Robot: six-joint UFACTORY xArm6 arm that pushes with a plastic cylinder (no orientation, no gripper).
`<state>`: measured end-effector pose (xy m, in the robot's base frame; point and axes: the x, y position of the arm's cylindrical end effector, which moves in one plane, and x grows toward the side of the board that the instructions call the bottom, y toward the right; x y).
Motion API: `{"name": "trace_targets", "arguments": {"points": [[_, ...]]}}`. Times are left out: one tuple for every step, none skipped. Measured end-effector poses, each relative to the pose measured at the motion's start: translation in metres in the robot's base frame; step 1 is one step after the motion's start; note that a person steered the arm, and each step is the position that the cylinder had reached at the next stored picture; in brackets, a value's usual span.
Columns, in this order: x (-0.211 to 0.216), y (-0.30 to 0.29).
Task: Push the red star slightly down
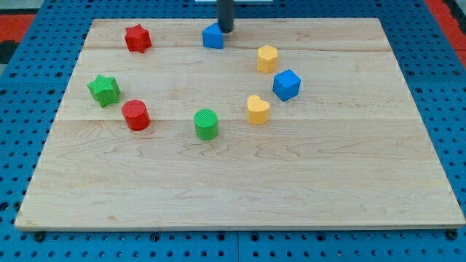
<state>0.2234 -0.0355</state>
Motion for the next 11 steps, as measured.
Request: {"name": "trace_targets", "arguments": {"points": [[0.017, -0.019], [-0.004, -0.03], [-0.018, -0.089], [-0.006, -0.135], [0.03, -0.135], [0.038, -0.128], [0.011, -0.142], [0.026, -0.175], [0.039, -0.161], [0.043, -0.161], [0.039, -0.168]]}}
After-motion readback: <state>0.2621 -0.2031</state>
